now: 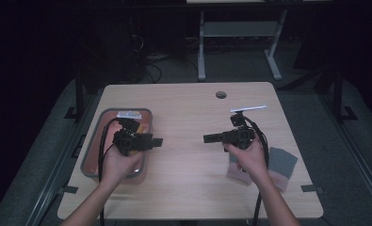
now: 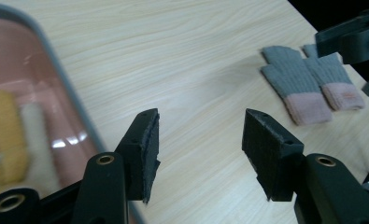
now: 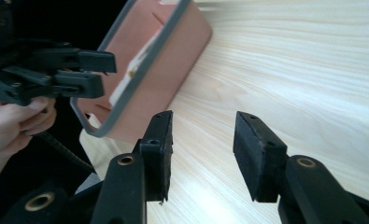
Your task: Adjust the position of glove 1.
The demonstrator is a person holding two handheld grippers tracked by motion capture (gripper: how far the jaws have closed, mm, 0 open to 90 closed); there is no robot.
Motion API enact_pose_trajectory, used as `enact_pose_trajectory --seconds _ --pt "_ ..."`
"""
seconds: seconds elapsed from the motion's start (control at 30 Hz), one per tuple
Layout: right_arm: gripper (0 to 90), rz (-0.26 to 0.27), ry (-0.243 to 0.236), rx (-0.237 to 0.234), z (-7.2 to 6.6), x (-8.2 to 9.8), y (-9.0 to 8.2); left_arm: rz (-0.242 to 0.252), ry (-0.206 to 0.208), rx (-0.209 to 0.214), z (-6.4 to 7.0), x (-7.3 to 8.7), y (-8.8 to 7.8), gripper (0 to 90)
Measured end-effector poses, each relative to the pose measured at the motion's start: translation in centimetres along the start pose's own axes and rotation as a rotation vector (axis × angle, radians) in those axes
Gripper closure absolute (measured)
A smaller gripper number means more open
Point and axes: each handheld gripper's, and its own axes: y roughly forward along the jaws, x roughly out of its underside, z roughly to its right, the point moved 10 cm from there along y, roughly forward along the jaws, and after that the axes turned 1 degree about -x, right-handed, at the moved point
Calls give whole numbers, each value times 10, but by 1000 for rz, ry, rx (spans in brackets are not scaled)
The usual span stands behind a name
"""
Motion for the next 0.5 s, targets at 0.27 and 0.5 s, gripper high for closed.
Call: enact_pose_trajectory --seconds 0.27,0.5 --pt "532 21 4 35 13 12 -20 -16 36 31 27 2 11 416" --pt "515 38 12 63 30 26 -40 -3 62 61 49 1 25 392"
